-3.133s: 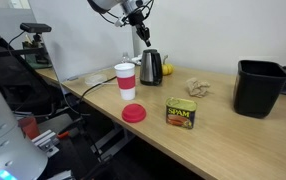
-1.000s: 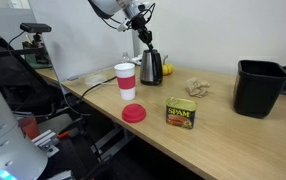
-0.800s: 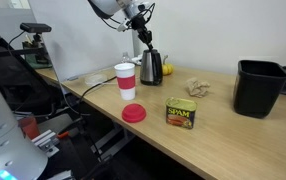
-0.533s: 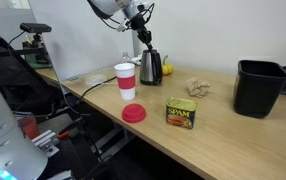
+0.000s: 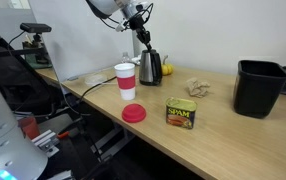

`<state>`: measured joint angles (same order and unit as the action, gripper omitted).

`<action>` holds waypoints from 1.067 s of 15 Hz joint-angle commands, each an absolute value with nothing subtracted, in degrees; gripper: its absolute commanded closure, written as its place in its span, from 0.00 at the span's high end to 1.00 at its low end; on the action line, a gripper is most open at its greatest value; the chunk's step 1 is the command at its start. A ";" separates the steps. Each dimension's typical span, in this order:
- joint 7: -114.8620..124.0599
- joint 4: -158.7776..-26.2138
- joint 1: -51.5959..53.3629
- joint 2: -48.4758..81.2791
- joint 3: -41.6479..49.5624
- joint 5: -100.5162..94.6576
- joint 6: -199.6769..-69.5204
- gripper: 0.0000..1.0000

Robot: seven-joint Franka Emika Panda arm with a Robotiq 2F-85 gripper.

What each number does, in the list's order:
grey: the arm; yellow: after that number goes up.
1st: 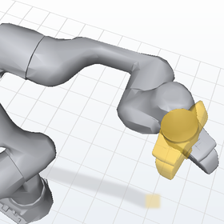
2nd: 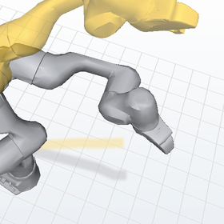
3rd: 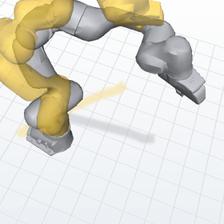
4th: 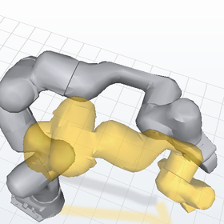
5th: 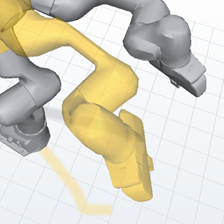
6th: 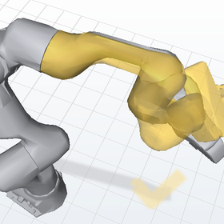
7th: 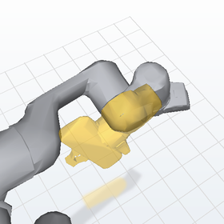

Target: Press the button on the kettle to open it

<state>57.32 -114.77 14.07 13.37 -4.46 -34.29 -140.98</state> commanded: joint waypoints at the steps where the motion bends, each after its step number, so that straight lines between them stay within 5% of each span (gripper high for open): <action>1: 60.00 -117.69 14.70 11.80 -3.53 -35.36 -141.52 0.00; 16: 66.13 -120.07 13.72 10.94 -3.58 -33.79 -142.44 0.00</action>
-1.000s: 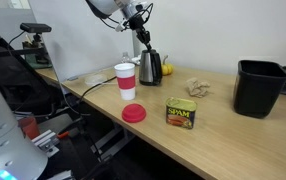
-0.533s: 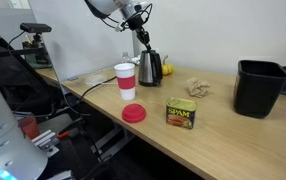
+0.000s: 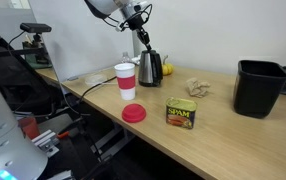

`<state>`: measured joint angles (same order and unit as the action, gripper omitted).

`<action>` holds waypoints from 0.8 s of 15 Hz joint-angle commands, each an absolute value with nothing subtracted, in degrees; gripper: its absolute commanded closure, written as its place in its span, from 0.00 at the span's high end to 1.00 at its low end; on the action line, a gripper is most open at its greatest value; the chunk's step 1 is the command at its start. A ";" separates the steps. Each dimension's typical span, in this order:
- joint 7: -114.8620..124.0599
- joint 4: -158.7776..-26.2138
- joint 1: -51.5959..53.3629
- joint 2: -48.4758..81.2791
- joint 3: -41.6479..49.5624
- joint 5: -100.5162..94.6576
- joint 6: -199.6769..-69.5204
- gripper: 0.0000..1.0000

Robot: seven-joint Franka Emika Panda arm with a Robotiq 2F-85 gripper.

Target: Press the button on the kettle to open it

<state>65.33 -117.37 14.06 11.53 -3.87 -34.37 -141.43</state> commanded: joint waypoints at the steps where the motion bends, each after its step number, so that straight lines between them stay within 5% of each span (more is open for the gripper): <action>1: 66.21 -120.19 13.67 10.86 -3.58 -33.74 -142.46 0.00; 12: 68.51 -123.00 12.90 4.06 -3.79 -36.33 -143.72 0.00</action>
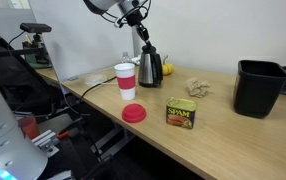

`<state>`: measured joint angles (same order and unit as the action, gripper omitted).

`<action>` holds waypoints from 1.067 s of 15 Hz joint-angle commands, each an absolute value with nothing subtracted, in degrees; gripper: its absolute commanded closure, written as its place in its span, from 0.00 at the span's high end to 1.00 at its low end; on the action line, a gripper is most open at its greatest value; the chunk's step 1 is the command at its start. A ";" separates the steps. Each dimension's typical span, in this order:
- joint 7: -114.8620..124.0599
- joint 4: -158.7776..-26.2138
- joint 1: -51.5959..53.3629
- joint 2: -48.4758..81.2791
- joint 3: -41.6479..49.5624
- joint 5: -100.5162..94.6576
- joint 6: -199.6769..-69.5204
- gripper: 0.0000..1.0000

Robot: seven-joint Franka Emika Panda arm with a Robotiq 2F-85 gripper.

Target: Press the button on the kettle to open it

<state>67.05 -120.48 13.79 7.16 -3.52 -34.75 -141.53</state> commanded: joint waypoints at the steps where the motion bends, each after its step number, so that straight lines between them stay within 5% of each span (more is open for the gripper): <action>1: 68.51 -123.17 12.66 3.13 -3.99 -36.28 -143.90 0.00; 16: 54.07 -125.42 12.40 -7.98 -9.66 -25.53 -140.28 0.00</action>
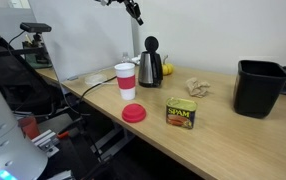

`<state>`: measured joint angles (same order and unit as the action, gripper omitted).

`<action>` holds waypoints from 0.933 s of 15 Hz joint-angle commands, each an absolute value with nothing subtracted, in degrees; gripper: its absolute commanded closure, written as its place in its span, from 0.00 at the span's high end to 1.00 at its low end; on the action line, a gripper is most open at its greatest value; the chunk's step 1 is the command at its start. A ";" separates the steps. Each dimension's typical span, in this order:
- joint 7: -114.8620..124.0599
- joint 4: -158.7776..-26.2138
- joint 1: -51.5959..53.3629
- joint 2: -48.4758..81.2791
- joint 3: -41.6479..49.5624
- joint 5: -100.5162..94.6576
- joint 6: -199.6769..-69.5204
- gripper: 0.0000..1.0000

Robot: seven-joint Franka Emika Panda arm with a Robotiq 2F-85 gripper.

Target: Press the button on the kettle to open it

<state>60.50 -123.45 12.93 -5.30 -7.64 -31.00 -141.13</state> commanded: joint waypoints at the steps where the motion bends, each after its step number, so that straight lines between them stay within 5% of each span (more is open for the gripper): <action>1: 52.17 -125.75 12.60 -8.70 -10.53 -23.20 -139.83 0.00; 11: 39.77 -133.56 13.03 -15.86 -13.83 -6.38 -136.95 0.00; 12: 37.94 -134.78 13.07 -17.14 -13.35 -4.44 -136.66 0.26; 13: 36.36 -135.69 12.97 -18.33 -12.98 -2.89 -136.11 0.27; 14: 39.51 -133.45 11.78 -15.69 -14.80 -5.22 -136.92 0.08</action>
